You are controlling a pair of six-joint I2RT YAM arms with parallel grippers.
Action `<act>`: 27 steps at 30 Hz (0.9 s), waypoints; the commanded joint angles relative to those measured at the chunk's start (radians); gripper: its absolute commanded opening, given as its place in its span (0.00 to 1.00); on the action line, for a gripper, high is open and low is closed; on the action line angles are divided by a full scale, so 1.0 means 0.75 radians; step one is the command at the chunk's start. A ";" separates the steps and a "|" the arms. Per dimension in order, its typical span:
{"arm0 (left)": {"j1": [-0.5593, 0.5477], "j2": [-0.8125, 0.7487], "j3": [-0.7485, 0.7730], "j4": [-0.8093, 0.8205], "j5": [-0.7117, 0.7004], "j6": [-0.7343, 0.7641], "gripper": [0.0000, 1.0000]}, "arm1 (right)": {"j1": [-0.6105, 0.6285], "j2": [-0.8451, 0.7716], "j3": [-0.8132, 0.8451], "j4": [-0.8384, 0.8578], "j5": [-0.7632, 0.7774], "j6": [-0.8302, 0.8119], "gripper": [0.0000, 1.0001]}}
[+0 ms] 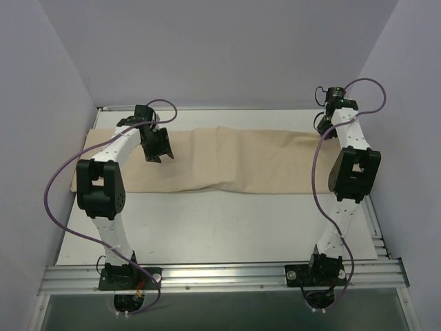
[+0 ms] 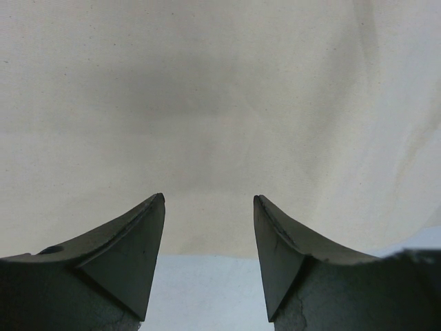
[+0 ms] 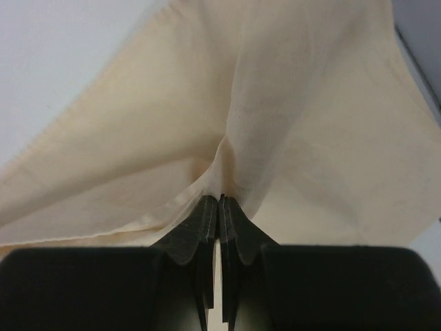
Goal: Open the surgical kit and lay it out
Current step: Open the surgical kit at the center of the board.
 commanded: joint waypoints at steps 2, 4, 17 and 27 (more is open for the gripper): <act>0.016 -0.056 0.052 -0.012 0.010 0.023 0.63 | 0.044 -0.168 -0.266 -0.138 -0.076 0.070 0.00; 0.020 -0.060 0.050 -0.014 0.004 0.026 0.63 | 0.054 -0.248 -0.426 -0.140 -0.103 0.101 0.00; 0.040 -0.040 0.046 -0.024 0.004 0.042 0.63 | 0.052 -0.434 -0.743 -0.127 -0.158 0.103 0.06; 0.038 -0.040 0.052 -0.036 0.004 0.036 0.63 | 0.003 -0.226 -0.382 -0.027 -0.036 0.093 0.01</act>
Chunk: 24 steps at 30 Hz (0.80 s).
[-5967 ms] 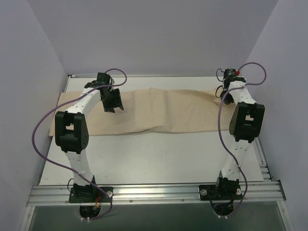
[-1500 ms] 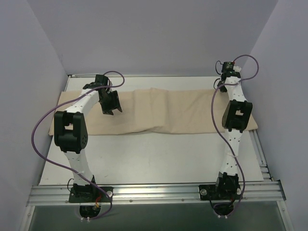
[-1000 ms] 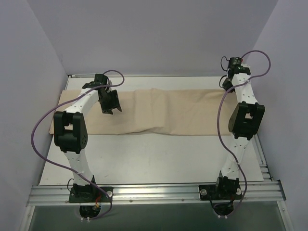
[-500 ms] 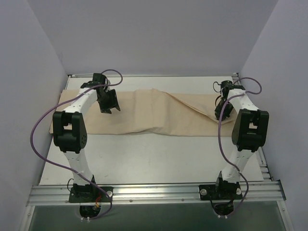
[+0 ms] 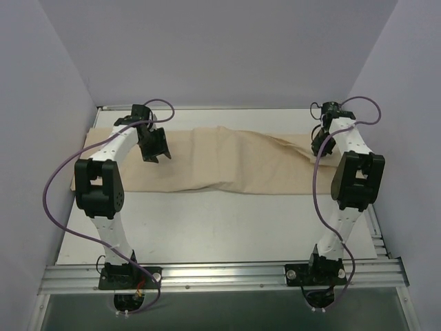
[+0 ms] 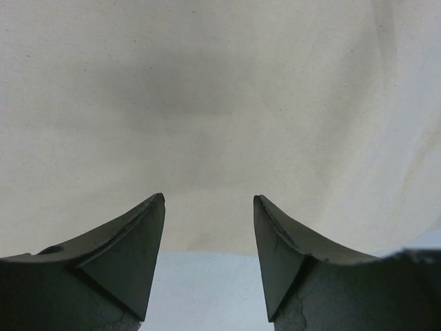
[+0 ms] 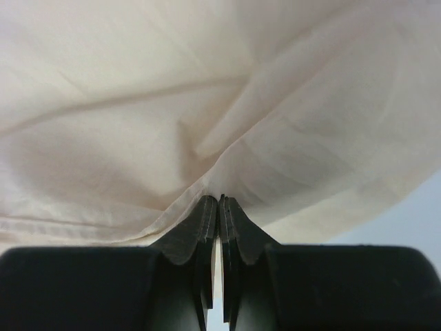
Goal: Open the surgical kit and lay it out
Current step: Open the surgical kit at the center of the board.
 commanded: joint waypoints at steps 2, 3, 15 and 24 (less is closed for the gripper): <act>0.010 -0.046 0.046 -0.027 0.000 0.018 0.63 | -0.041 0.126 0.305 0.052 0.131 -0.013 0.01; 0.008 -0.052 0.040 -0.021 -0.006 0.018 0.63 | -0.045 0.197 0.427 0.076 0.156 -0.023 0.02; 0.012 -0.066 0.040 -0.029 -0.016 0.023 0.63 | -0.074 0.676 1.125 0.021 0.228 -0.056 0.68; 0.014 -0.032 0.081 -0.007 0.055 -0.008 0.66 | 0.216 0.674 1.172 0.303 -0.290 -0.110 0.69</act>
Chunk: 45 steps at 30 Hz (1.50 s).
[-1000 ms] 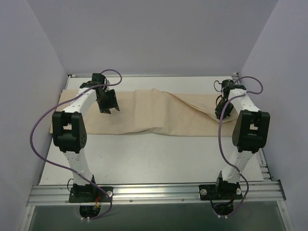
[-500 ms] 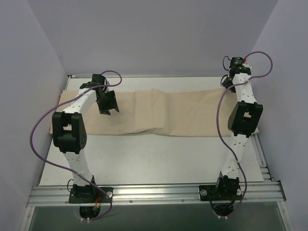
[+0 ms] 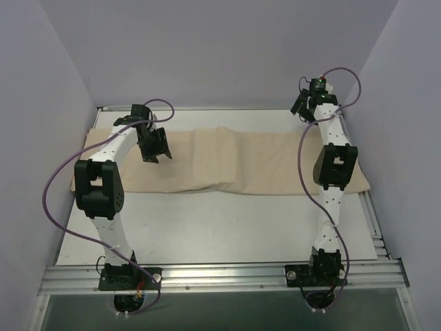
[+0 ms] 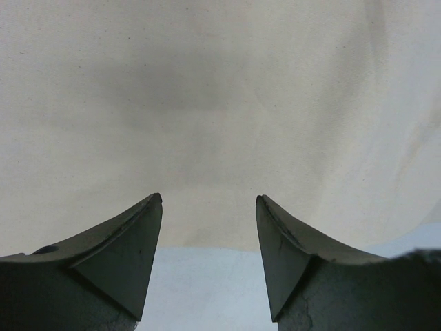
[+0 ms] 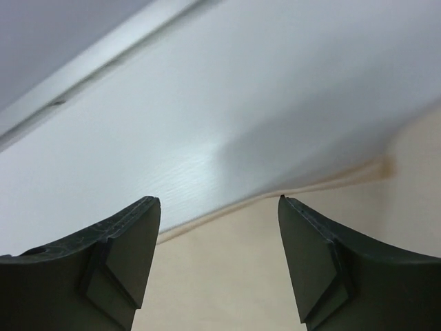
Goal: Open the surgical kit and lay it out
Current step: Open the surgical kit at the center of the board.
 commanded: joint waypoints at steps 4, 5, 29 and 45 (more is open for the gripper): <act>0.033 -0.006 0.082 -0.003 0.055 -0.016 0.66 | 0.436 -0.053 0.080 0.303 -0.212 0.028 0.58; 0.039 0.002 0.084 -0.005 0.063 -0.016 0.66 | 0.472 -0.043 0.086 0.364 -0.212 0.030 0.55; 0.074 -0.070 0.004 0.076 0.075 -0.076 0.66 | 0.822 0.061 0.172 0.297 0.123 -0.128 0.43; 0.098 -0.088 -0.039 0.082 0.091 -0.061 0.66 | 0.859 0.100 0.123 0.252 0.164 -0.146 0.41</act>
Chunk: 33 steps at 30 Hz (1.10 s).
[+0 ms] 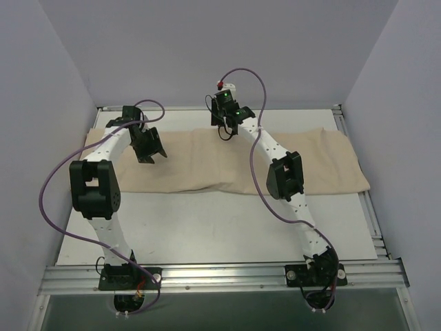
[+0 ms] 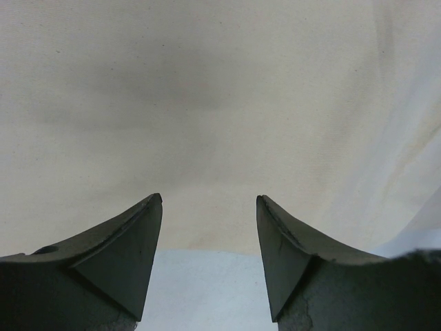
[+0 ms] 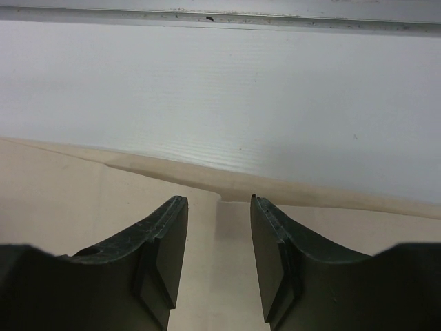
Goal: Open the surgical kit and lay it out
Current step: Open the surgical kit at the center of the board.
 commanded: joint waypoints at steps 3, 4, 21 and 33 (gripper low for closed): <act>0.019 -0.085 -0.008 0.043 0.035 0.010 0.66 | 0.024 0.024 -0.003 -0.028 0.049 -0.034 0.41; 0.021 -0.085 -0.010 0.043 0.037 0.010 0.66 | 0.031 0.026 -0.001 -0.028 0.053 -0.036 0.41; 0.052 -0.091 -0.041 0.063 0.062 0.018 0.66 | 0.043 0.085 -0.001 -0.049 0.067 -0.052 0.37; 0.056 -0.091 -0.051 0.069 0.072 0.020 0.66 | 0.047 0.118 0.015 -0.065 0.124 -0.066 0.23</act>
